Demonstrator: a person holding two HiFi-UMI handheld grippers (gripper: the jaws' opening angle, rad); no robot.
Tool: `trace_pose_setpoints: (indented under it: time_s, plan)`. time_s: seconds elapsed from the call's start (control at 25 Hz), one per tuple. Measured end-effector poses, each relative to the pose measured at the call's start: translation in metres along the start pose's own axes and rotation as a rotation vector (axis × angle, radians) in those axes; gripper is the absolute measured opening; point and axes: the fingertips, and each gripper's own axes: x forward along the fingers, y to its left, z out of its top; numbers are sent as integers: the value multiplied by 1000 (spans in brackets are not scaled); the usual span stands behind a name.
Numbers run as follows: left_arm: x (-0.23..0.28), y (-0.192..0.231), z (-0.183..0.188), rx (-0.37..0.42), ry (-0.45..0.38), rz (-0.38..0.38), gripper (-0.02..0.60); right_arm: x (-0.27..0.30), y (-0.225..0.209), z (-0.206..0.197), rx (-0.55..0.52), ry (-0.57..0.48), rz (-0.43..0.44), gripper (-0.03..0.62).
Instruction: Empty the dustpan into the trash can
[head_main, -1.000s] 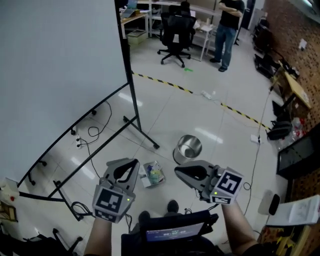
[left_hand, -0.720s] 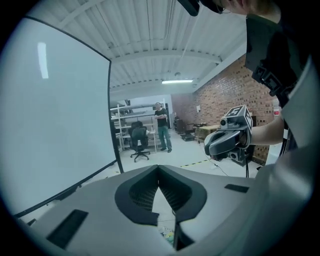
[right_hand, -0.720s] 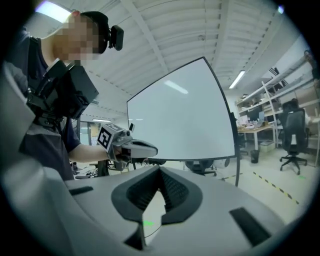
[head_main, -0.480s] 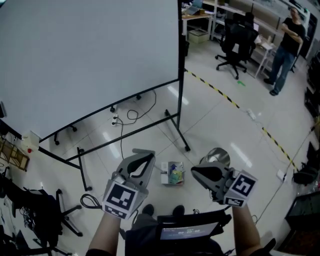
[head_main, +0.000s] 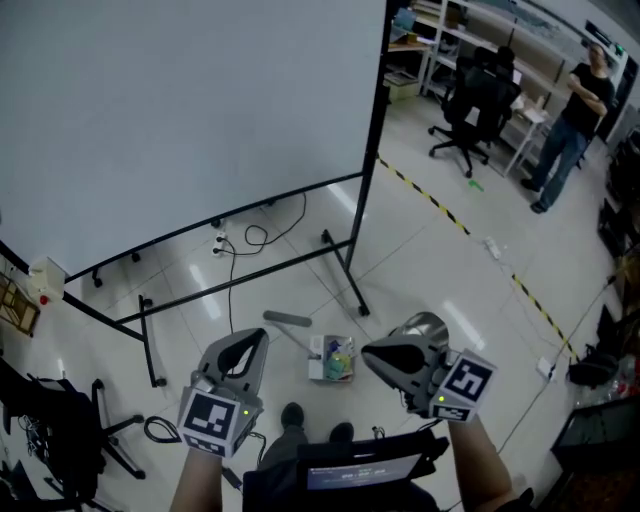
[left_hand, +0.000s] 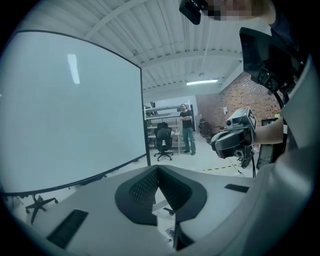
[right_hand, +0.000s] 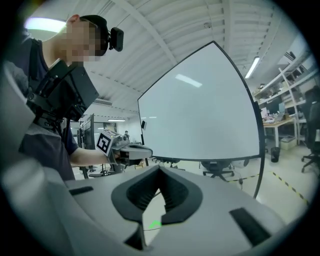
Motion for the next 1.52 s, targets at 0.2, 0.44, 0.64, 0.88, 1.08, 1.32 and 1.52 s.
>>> trace_pose_setpoints:
  time_s: [0.2,0.44,0.64,0.88,1.08,1.32,1.52]
  plan:
    - [2,30,-35,1,39,-20,0,21,-1,-3,25,44,-53,15]
    - [17,57,-80,-2,88,-84,0,47,-3,-16,61,59,-110,15]
    - [30,65,-115,29,130,-134,0,55,-6,-30,82,74,-166,15]
    - [50,59,-161,4,196,-157,0,47,-8,-50,125,82,-208,15]
    - [70,53,-193,-64,225,-109,2,35,-19,-62,155,64,-220,15]
    - [94,49,-237,-130,291,-110,169,41,-37,-78,185,71,-199,15]
    - [110,47,-264,-144,325,-121,215,51,-48,-84,195,74,-170,15]
